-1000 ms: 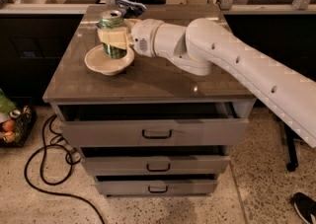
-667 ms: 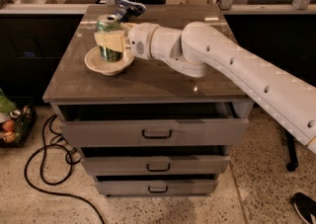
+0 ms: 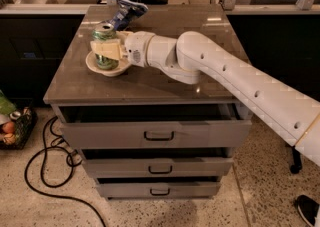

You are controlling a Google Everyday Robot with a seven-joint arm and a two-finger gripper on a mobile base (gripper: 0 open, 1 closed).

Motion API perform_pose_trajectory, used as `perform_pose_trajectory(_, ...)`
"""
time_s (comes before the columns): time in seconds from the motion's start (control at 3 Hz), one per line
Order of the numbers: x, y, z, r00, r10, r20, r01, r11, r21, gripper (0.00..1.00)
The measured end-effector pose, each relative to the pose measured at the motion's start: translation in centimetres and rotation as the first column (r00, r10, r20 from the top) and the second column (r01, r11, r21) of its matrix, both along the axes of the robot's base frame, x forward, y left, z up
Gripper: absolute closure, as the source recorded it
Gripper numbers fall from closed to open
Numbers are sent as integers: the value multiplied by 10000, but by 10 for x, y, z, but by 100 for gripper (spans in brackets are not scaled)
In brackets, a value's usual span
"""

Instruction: Place green can into paper bowl

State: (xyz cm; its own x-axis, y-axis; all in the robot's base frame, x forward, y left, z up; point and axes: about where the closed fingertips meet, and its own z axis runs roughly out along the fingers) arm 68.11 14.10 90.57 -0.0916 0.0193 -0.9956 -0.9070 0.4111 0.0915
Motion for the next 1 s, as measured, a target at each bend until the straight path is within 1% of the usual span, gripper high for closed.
perform_pose_trajectory(0.33, 9, 4, -12, 9991, 237, 341, -240, 9997, 84, 100)
perform_pose_trajectory(0.67, 19, 2, -20, 9966, 382, 727, -383, 9993, 5, 100)
perform_pose_trajectory(1.0, 18, 5, -19, 9964, 422, 736, -424, 9991, 15, 82)
